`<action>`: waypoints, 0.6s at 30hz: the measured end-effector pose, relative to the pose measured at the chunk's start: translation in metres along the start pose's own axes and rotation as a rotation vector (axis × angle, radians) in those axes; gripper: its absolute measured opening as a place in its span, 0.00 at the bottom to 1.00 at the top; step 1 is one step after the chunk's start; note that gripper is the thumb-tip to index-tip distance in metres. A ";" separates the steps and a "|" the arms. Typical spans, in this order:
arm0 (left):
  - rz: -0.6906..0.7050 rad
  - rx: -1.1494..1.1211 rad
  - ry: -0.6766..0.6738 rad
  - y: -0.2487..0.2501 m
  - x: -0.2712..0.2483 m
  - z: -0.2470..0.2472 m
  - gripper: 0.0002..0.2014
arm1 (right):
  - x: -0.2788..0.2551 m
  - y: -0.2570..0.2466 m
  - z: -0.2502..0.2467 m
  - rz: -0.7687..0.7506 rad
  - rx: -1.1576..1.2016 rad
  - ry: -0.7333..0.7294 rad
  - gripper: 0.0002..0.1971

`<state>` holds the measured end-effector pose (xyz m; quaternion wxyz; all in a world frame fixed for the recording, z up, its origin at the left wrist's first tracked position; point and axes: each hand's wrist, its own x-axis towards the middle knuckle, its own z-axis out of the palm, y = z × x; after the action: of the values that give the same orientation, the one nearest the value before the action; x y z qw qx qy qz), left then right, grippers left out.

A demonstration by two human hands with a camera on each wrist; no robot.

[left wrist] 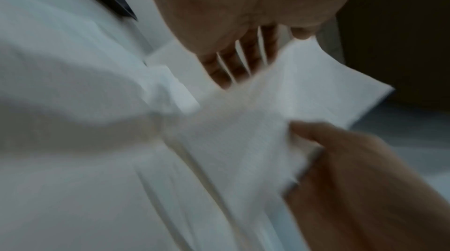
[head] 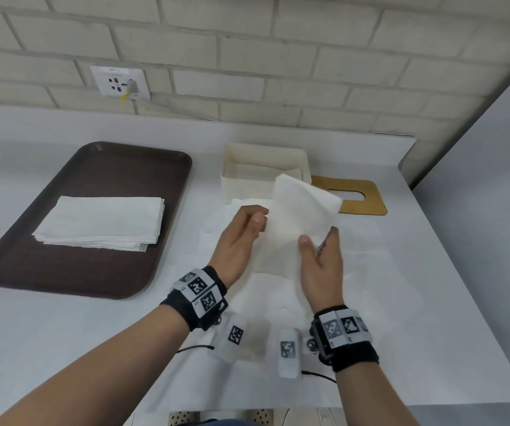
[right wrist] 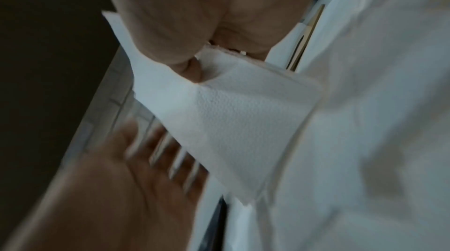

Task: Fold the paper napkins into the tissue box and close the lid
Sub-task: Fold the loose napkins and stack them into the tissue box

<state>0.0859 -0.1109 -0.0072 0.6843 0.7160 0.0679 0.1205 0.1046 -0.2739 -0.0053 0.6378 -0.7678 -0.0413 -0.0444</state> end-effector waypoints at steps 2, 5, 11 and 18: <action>-0.089 0.217 0.036 -0.013 0.017 -0.020 0.10 | 0.011 -0.005 -0.015 -0.014 -0.010 0.071 0.10; -0.258 0.682 -0.032 -0.037 0.046 -0.044 0.19 | 0.027 -0.014 -0.042 -0.043 0.000 0.155 0.13; -0.377 0.918 -0.026 -0.045 0.087 -0.032 0.38 | 0.045 -0.029 -0.083 -0.092 -0.015 0.191 0.11; -0.489 0.961 0.087 -0.049 0.109 -0.013 0.40 | 0.048 -0.032 -0.090 -0.127 -0.038 0.133 0.11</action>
<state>0.1904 -0.0670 -0.0470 0.2844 0.9059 0.3084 -0.0574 0.1467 -0.3560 0.0481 0.6204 -0.7709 -0.0466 -0.1363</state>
